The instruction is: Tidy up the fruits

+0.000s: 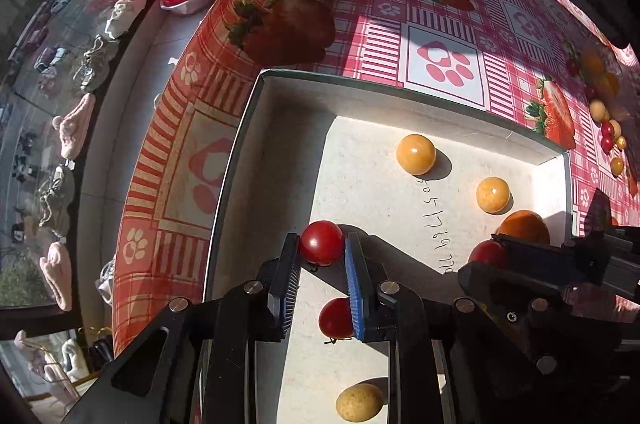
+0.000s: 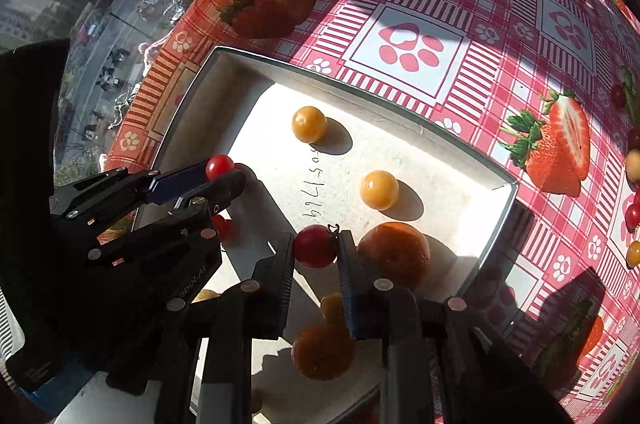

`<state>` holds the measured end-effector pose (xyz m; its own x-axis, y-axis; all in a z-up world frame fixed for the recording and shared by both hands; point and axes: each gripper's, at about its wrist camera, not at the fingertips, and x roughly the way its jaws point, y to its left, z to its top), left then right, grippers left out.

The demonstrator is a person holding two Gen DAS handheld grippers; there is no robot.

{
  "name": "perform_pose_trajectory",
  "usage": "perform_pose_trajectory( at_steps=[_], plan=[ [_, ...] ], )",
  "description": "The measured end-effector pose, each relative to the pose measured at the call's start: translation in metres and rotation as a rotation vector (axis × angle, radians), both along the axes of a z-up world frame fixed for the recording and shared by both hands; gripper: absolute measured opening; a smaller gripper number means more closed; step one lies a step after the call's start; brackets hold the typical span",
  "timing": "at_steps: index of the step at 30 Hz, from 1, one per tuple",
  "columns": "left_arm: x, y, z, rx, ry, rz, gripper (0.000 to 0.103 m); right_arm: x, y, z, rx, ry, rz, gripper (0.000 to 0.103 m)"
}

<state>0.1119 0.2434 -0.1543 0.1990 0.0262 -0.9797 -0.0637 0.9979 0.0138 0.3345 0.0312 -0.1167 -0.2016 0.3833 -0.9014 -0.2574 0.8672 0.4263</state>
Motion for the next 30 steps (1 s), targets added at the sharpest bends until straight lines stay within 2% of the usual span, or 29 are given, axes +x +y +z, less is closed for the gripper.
perform_pose_trajectory(
  at_steps=[1, 3, 4, 6, 10, 13, 14, 16, 18, 22, 24, 25, 26, 27, 28, 30],
  plan=[
    [0.0, 0.003, 0.0, -0.01, 0.002, 0.006, 0.025, 0.0, 0.003, 0.001, -0.001, -0.007, 0.018, 0.024],
    [0.002, 0.008, 0.0, 0.004, 0.01, 0.033, 0.037, 0.002, 0.008, 0.0, 0.002, -0.006, 0.039, 0.024],
    [0.002, 0.012, 0.0, 0.008, 0.011, 0.048, 0.05, 0.003, 0.009, -0.001, 0.007, -0.003, 0.04, 0.024],
    [-0.001, 0.016, -0.001, -0.038, 0.014, 0.069, 0.05, 0.005, 0.009, -0.002, 0.026, 0.014, 0.034, 0.025],
    [-0.004, 0.01, 0.001, -0.009, 0.015, 0.056, 0.05, 0.002, 0.009, -0.001, 0.027, 0.024, 0.06, 0.027],
    [-0.01, 0.01, 0.003, -0.028, 0.018, 0.074, 0.05, -0.001, 0.001, 0.003, 0.034, 0.041, 0.042, 0.04],
    [-0.013, 0.009, 0.006, -0.032, 0.018, 0.082, 0.055, -0.003, -0.003, 0.005, 0.042, 0.044, 0.035, 0.045],
    [-0.018, 0.008, 0.011, -0.02, 0.005, 0.092, 0.07, -0.006, -0.009, 0.011, 0.04, 0.037, 0.027, 0.049],
    [-0.023, 0.005, 0.017, 0.0, 0.0, 0.081, 0.07, -0.005, -0.017, 0.016, 0.041, 0.037, 0.009, 0.057],
    [-0.033, -0.005, 0.026, -0.004, 0.0, 0.067, 0.07, -0.008, -0.034, 0.03, 0.021, 0.03, -0.031, 0.065],
    [-0.039, -0.008, 0.031, -0.009, 0.002, 0.065, 0.07, -0.011, -0.041, 0.038, 0.005, 0.028, -0.047, 0.072],
    [-0.043, -0.01, 0.035, -0.003, -0.002, 0.07, 0.075, -0.013, -0.045, 0.041, -0.002, 0.025, -0.055, 0.074],
    [-0.047, -0.011, 0.039, 0.01, -0.007, 0.077, 0.09, -0.014, -0.05, 0.045, -0.02, 0.017, -0.063, 0.076],
    [-0.051, -0.012, 0.043, 0.012, -0.013, 0.088, 0.099, -0.016, -0.057, 0.05, -0.042, 0.01, -0.071, 0.078],
    [-0.056, -0.012, 0.047, 0.011, -0.021, 0.096, 0.103, -0.018, -0.062, 0.053, -0.057, 0.009, -0.078, 0.08],
    [-0.064, -0.014, 0.052, 0.0, -0.01, 0.1, 0.103, -0.023, -0.075, 0.059, -0.056, 0.017, -0.099, 0.084]
  ],
)
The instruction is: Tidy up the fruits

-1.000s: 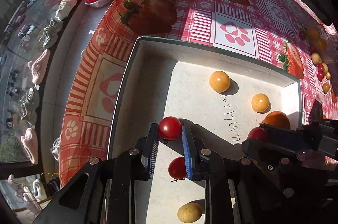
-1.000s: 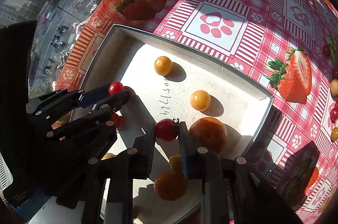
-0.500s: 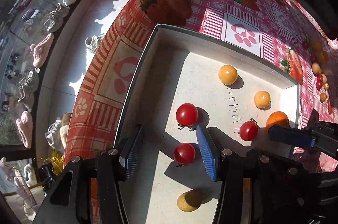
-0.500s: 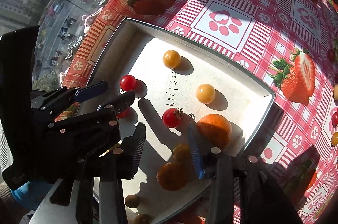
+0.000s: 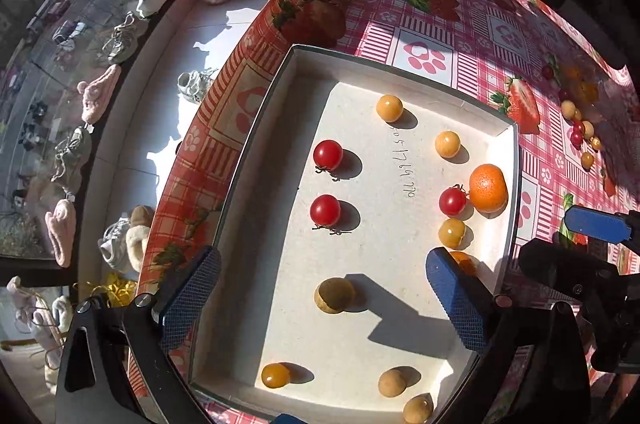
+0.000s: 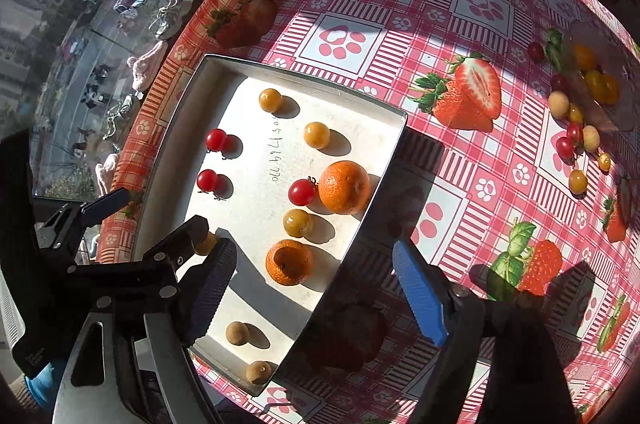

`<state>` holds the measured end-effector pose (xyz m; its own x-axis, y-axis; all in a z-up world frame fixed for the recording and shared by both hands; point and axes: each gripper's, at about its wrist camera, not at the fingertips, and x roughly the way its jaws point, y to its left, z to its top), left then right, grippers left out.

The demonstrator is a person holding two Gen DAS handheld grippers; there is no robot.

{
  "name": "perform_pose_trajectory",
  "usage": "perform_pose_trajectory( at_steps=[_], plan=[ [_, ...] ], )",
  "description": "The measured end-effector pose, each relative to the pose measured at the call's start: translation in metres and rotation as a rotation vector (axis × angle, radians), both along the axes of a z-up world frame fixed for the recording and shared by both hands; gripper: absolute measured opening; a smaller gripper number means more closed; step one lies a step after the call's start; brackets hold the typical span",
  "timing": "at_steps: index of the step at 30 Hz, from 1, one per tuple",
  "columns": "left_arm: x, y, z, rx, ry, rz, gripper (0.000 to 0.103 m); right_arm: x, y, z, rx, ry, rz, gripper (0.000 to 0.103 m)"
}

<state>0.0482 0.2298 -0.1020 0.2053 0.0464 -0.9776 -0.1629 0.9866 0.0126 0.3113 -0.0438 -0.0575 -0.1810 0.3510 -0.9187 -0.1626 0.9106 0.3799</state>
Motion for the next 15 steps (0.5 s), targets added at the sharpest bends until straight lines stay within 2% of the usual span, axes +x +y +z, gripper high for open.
perform_pose_trajectory(
  at_steps=[7, 10, 15],
  plan=[
    [-0.038, -0.014, 0.034, 0.057, -0.059, -0.02, 0.103, -0.024, -0.013, 0.033, -0.08, -0.073, 0.063, 0.09],
    [-0.05, -0.018, 0.042, 0.041, -0.017, -0.033, 0.103, -0.034, -0.016, 0.047, -0.117, -0.093, 0.093, 0.101],
    [-0.067, -0.03, 0.054, 0.048, 0.028, -0.111, 0.103, -0.044, -0.02, 0.07, -0.115, -0.081, 0.098, 0.102]
  ],
)
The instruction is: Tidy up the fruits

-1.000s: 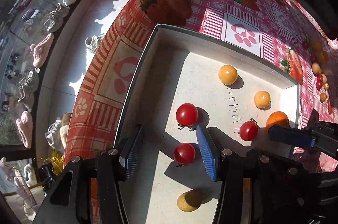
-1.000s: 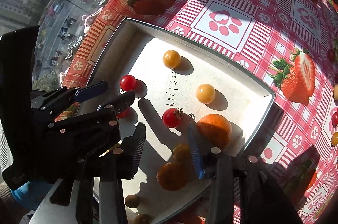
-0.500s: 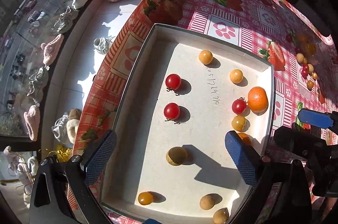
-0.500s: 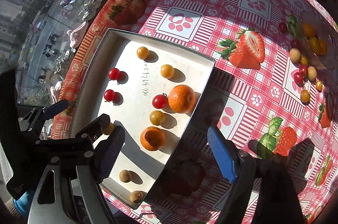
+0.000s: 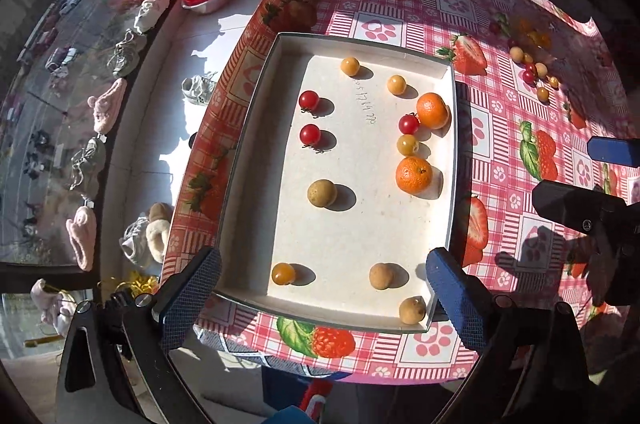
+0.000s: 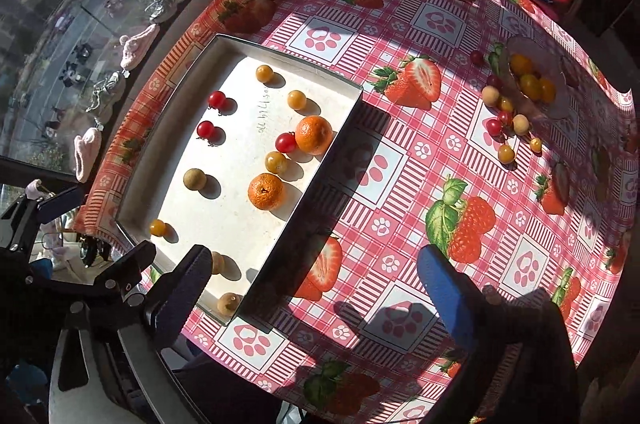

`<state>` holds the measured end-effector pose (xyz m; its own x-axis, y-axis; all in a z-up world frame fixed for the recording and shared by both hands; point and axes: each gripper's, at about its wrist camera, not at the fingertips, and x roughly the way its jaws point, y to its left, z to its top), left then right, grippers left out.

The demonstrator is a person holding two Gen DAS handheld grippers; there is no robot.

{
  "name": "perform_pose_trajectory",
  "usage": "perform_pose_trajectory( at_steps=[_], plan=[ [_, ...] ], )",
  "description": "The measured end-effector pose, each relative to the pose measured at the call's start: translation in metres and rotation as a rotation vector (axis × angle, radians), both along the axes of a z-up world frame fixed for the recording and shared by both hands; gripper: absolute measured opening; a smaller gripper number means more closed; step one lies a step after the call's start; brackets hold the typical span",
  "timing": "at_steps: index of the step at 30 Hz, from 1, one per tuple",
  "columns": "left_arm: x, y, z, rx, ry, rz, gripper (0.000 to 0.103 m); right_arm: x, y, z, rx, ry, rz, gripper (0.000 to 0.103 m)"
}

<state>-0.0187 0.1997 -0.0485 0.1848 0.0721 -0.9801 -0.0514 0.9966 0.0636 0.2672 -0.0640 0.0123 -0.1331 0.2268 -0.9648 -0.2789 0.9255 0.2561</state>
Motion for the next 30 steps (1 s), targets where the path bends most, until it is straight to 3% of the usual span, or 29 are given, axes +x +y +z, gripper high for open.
perform_pose_trajectory(
  at_steps=[5, 7, 14, 17, 30],
  plan=[
    [-0.014, -0.011, 0.005, -0.054, 0.101, -0.089, 0.103, -0.005, -0.001, 0.018, 0.021, 0.005, 0.005, 0.102],
    [-0.02, -0.016, 0.011, -0.061, 0.106, -0.11, 0.103, -0.006, -0.003, 0.023, 0.031, 0.005, 0.005, 0.102],
    [-0.026, -0.025, 0.038, -0.086, 0.093, -0.06, 0.103, -0.004, -0.015, 0.03, 0.023, -0.009, -0.017, 0.102],
    [-0.025, -0.031, 0.045, 0.012, 0.066, -0.074, 0.103, -0.002, -0.022, 0.028, 0.022, 0.003, -0.044, 0.102],
    [-0.025, -0.037, 0.045, 0.056, 0.076, -0.097, 0.103, -0.006, -0.016, 0.03, 0.031, 0.007, -0.021, 0.102]
  ],
)
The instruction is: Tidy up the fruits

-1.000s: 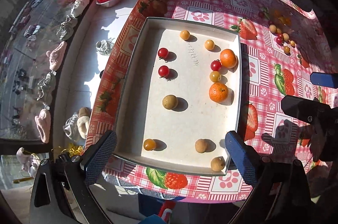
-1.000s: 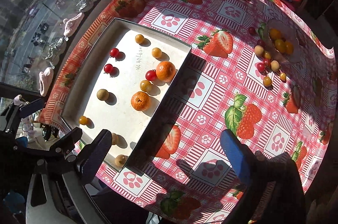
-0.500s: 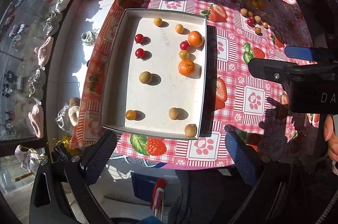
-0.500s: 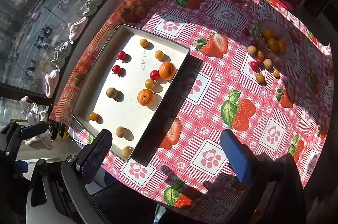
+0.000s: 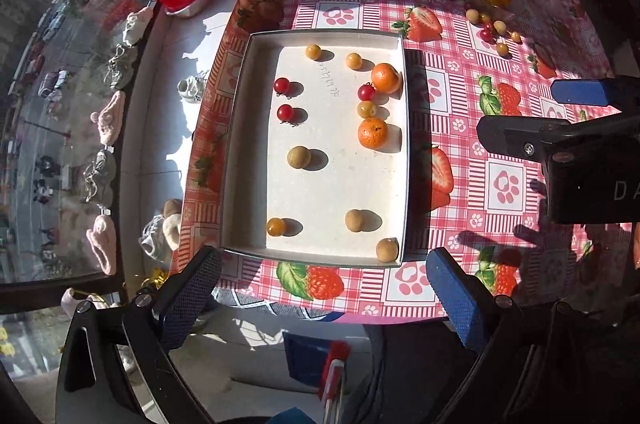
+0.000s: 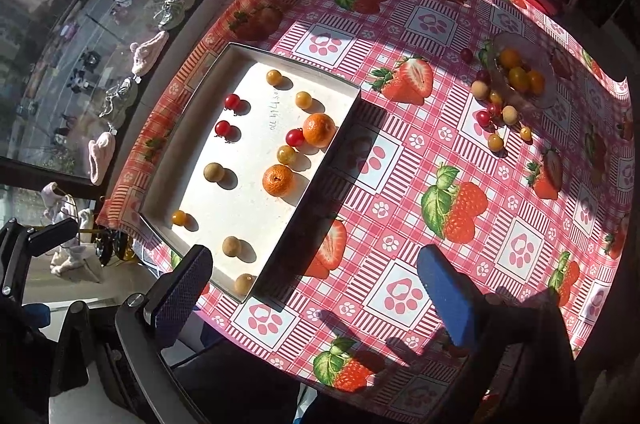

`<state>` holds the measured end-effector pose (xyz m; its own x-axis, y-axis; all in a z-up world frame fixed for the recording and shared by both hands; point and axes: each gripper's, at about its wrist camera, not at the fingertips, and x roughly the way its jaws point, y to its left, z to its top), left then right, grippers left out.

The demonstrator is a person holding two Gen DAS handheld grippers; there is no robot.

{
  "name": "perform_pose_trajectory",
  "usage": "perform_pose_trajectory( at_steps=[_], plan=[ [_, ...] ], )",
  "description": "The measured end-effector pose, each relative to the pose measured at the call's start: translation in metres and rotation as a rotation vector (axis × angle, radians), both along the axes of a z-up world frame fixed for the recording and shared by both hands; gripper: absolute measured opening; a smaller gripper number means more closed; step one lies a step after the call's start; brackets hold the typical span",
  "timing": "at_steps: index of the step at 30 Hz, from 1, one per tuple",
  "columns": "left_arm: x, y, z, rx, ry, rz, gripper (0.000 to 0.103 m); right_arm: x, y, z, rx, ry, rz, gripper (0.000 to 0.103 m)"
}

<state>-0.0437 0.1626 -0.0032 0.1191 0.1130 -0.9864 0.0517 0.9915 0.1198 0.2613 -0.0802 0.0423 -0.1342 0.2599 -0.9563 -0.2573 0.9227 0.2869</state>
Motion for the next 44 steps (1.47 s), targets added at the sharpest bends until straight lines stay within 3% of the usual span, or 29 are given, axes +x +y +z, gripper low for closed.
perform_pose_trajectory(
  at_steps=[20, 44],
  plan=[
    [0.003, -0.007, -0.005, 0.004, 0.022, -0.026, 0.103, -0.008, 0.019, -0.002, -0.024, 0.006, 0.114, 0.102],
    [0.004, -0.015, -0.008, 0.017, 0.038, -0.067, 0.103, -0.011, 0.021, -0.005, -0.029, 0.015, 0.127, 0.102]
  ],
)
